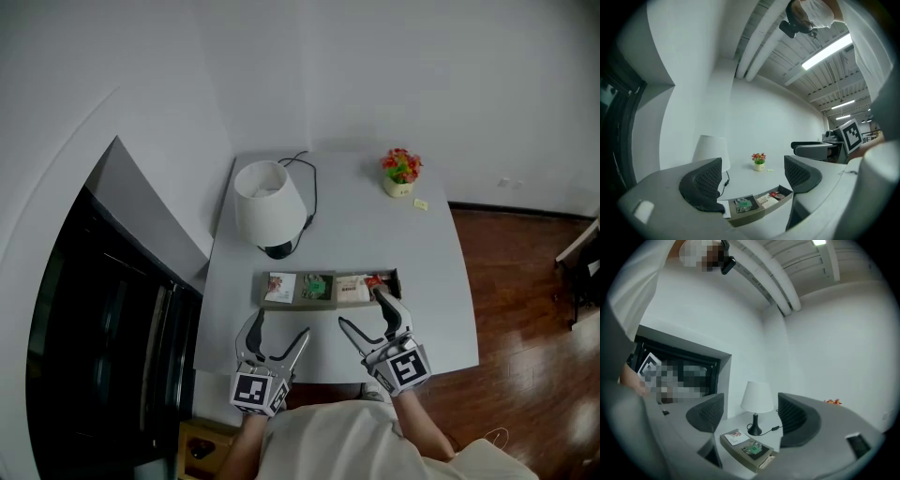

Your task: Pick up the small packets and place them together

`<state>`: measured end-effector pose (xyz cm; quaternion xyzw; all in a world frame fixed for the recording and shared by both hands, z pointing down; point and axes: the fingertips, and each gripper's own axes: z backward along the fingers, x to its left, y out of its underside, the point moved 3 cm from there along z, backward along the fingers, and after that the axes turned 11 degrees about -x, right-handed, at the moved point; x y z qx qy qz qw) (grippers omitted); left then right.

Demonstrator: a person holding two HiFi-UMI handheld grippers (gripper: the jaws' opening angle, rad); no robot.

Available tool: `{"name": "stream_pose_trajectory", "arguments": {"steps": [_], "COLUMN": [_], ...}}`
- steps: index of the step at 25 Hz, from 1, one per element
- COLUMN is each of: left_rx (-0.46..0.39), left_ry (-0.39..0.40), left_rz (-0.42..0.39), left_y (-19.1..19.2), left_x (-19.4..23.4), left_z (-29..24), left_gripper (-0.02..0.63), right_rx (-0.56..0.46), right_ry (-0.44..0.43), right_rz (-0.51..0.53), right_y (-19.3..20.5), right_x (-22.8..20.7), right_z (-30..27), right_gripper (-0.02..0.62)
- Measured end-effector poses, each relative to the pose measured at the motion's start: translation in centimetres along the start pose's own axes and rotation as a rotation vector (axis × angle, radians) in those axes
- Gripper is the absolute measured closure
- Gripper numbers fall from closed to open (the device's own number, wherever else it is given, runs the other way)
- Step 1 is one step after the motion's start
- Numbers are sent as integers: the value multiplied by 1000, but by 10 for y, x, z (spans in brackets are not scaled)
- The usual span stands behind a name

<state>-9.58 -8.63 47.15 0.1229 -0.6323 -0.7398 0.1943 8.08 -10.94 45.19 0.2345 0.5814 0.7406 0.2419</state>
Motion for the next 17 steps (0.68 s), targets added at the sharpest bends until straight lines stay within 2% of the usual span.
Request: {"name": "stream_pose_trajectory", "arguments": {"steps": [7,17], "left_rx": [-10,-8], "left_ry": [-14,-25], "left_rz": [-5,-2], "left_y": [-4,-5], "left_x": [2,11], "left_z": [1,9], "left_gripper": [193,193], "right_rx": [-19,14], "right_ry": [26,-8], "right_rz": [5,-2], "right_y": [-5,5], "right_x": [-10,6], "right_z": [2,2], "right_gripper": [221,221]}}
